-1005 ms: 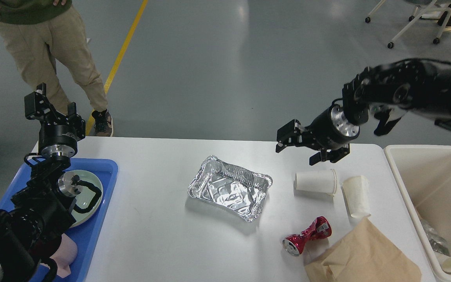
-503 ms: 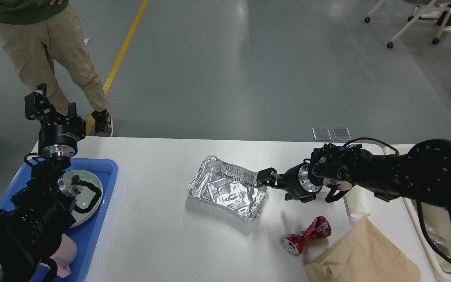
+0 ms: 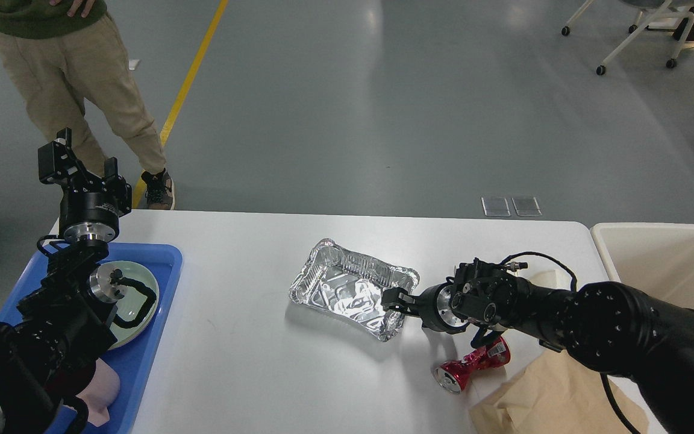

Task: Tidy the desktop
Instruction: 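Lift the foil tray and drop it into the white bin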

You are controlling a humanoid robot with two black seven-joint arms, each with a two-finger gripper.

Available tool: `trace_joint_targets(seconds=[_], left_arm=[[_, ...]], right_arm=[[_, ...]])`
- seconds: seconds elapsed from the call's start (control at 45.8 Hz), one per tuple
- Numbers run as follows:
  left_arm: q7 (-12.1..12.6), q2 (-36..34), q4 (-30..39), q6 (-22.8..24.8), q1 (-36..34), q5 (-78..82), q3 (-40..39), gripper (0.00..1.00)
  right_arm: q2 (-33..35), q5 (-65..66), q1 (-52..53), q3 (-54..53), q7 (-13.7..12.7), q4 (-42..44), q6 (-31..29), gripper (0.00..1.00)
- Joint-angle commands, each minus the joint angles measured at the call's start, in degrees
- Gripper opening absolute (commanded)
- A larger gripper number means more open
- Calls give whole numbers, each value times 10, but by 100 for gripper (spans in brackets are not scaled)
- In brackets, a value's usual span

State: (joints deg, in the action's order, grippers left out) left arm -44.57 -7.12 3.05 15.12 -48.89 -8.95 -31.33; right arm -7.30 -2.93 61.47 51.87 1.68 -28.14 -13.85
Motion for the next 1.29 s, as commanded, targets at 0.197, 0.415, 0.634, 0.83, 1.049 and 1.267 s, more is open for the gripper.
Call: trace_joint_targets(seconds=[0.197, 0.415, 0.634, 0.83, 1.049, 1.267], left_arm=[[0, 0, 0, 0, 0, 1, 0, 96], [0, 0, -1, 0, -1, 0, 0, 96], [0, 0, 0, 0, 0, 0, 0, 96], [0, 0, -1, 0, 0, 0, 0, 96], [0, 0, 0, 0, 0, 0, 0, 96], [-1, 0, 0, 0, 0, 0, 0, 96]], right_arm=[[0, -3, 12, -4, -54, -26, -1, 0], [45, -4, 84, -5, -54, -118, 0, 0], [196, -2, 270, -23, -54, -316, -7, 0], [318, -2, 418, -23, -54, -382, -72, 0], [417, -1, 539, -12, -54, -379, -158, 0], [461, 5, 484, 35, -54, -291, -140, 0]])
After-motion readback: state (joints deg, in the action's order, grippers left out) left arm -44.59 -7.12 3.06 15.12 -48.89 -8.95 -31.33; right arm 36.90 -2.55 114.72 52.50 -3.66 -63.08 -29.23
